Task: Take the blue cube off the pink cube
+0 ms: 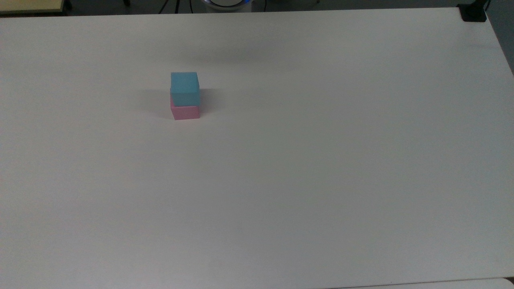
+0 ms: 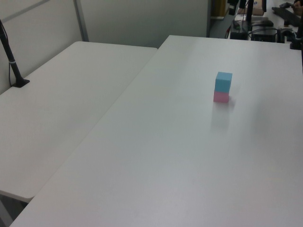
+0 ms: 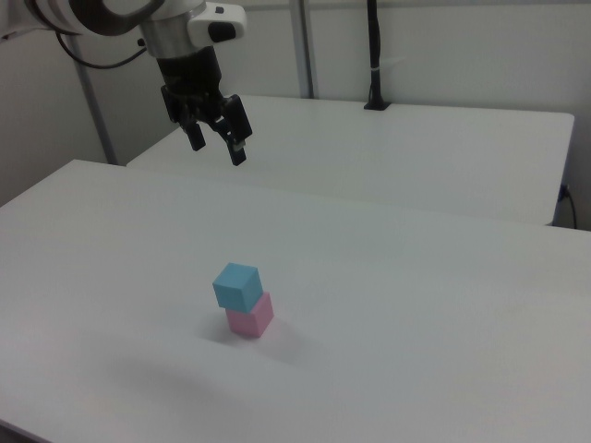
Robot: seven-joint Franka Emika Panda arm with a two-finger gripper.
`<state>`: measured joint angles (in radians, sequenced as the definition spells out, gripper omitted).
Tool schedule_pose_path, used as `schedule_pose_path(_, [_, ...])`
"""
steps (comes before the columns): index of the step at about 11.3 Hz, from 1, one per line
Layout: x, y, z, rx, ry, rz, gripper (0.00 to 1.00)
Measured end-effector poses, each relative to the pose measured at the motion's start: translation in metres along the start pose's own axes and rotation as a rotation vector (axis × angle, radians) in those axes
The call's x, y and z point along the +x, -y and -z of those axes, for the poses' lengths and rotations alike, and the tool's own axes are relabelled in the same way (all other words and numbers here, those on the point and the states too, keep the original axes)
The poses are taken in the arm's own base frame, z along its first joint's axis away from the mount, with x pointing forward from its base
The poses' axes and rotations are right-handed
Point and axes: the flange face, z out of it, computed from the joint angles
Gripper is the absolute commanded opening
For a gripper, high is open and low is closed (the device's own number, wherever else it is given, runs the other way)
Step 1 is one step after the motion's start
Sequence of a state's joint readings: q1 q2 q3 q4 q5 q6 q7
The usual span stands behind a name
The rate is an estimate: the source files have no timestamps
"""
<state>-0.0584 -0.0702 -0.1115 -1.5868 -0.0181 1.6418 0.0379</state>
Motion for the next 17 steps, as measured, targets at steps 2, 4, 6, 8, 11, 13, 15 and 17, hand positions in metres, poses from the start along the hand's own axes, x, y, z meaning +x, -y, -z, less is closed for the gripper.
schedule_pose_path(2, [0.0, 0.0007, -0.0006, 0.0, 0.001, 0.001, 1.0])
schedule_pose_path(4, [0.0002, 0.0018, -0.0011, 0.0, 0.002, 0.003, 1.0])
schedule_pose_path(6, [0.0003, 0.002, -0.0015, 0.0, 0.003, 0.004, 1.0])
schedule_pose_path(8, [0.0005, 0.0021, -0.0018, 0.0, 0.003, 0.004, 1.0])
schedule_pose_path(11, [-0.0003, 0.0021, -0.0026, 0.0, 0.011, 0.004, 1.0])
schedule_pose_path(13, [-0.0025, 0.002, -0.0047, -0.001, 0.033, 0.004, 1.0])
schedule_pose_path(15, [-0.0025, 0.002, -0.0049, -0.001, 0.033, 0.004, 1.0])
schedule_pose_path(17, [-0.0023, 0.0021, -0.0053, -0.001, 0.034, 0.011, 1.0])
